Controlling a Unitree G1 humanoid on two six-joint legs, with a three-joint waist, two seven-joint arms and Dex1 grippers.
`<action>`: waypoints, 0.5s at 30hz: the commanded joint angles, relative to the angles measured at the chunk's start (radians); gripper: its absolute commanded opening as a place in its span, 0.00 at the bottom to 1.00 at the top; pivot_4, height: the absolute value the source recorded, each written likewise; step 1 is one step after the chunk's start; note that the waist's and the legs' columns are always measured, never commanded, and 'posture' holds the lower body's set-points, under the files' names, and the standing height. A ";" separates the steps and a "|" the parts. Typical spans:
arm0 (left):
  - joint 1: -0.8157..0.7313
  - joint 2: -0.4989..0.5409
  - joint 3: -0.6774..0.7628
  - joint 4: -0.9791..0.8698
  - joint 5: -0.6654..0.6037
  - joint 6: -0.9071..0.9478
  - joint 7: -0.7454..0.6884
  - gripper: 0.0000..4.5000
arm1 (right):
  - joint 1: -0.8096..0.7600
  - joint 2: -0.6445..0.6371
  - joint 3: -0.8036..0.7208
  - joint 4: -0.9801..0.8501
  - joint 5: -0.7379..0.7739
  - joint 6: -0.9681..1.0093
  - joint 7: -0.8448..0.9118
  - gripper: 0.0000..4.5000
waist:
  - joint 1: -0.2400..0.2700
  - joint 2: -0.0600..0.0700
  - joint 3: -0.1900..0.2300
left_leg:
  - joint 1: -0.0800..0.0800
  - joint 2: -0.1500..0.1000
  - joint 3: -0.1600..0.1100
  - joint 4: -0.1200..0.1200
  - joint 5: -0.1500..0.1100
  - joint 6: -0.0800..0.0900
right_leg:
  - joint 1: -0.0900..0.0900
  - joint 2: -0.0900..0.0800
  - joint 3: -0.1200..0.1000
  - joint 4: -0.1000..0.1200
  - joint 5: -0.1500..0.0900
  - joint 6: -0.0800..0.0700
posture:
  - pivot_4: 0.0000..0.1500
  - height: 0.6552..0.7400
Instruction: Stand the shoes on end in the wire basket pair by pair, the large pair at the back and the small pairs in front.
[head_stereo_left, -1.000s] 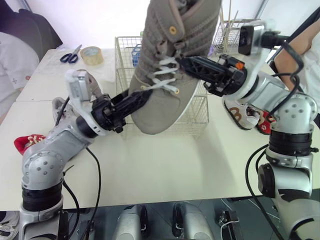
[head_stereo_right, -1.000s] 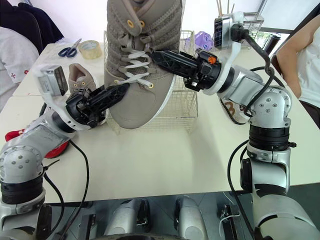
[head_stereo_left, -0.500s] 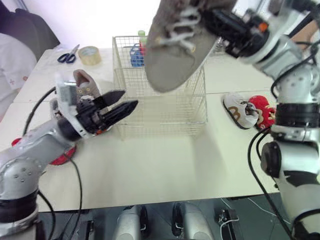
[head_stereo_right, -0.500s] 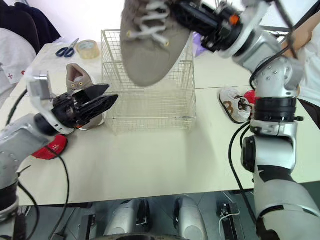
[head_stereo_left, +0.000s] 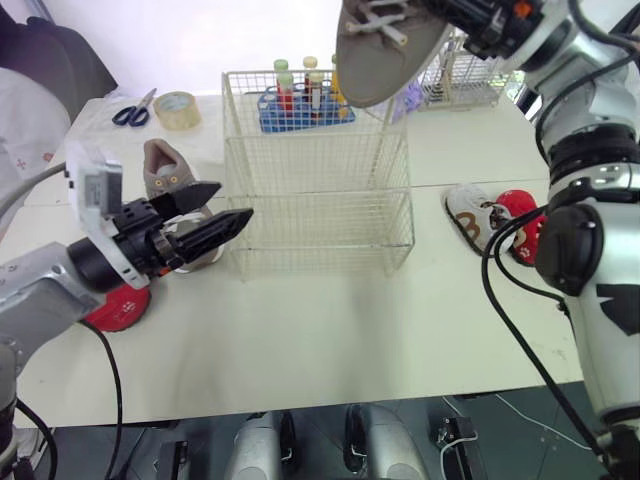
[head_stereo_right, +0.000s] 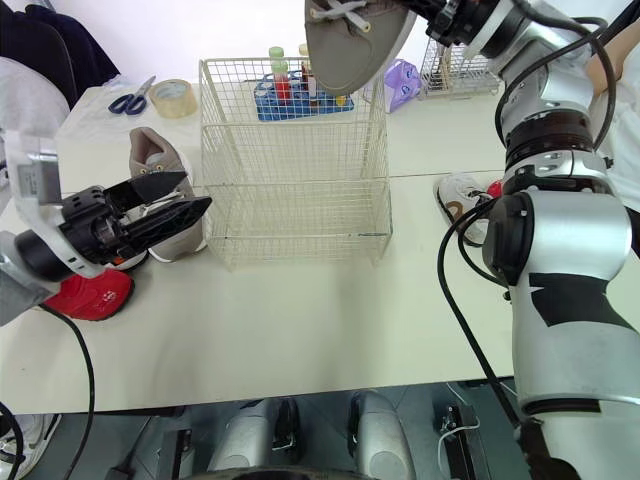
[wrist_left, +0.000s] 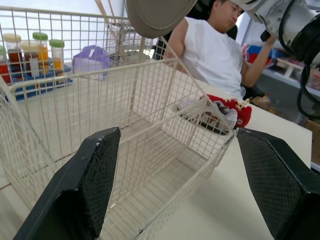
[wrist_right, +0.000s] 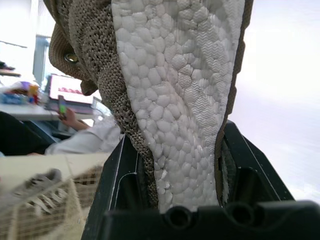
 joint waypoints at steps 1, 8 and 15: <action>0.015 0.000 0.046 -0.038 -0.021 -0.025 0.019 0.85 | -0.029 0.023 -0.009 0.017 -0.058 -0.060 -0.015 0.27 | 0.000 0.000 0.000 | 0.000 0.000 0.000 0.000 0.000 0.000 | 0.000 0.000 0.000 0.000 0.000 0.000 | 1.00 1.00; 0.015 -0.008 0.033 -0.030 -0.015 -0.038 0.032 0.85 | 0.014 0.067 -0.045 0.054 -0.102 0.005 -0.003 0.27 | 0.003 0.000 0.000 | 0.000 0.000 0.000 0.000 0.000 -0.001 | 0.000 0.000 0.000 0.000 0.000 0.000 | 1.00 1.00; -0.005 -0.017 -0.001 -0.020 0.002 -0.044 0.044 0.85 | 0.045 0.086 -0.057 0.070 -0.156 0.015 -0.091 0.27 | 0.002 0.000 0.000 | 0.000 0.000 0.000 0.000 0.000 -0.001 | 0.000 0.000 0.000 0.000 0.000 0.000 | 1.00 1.00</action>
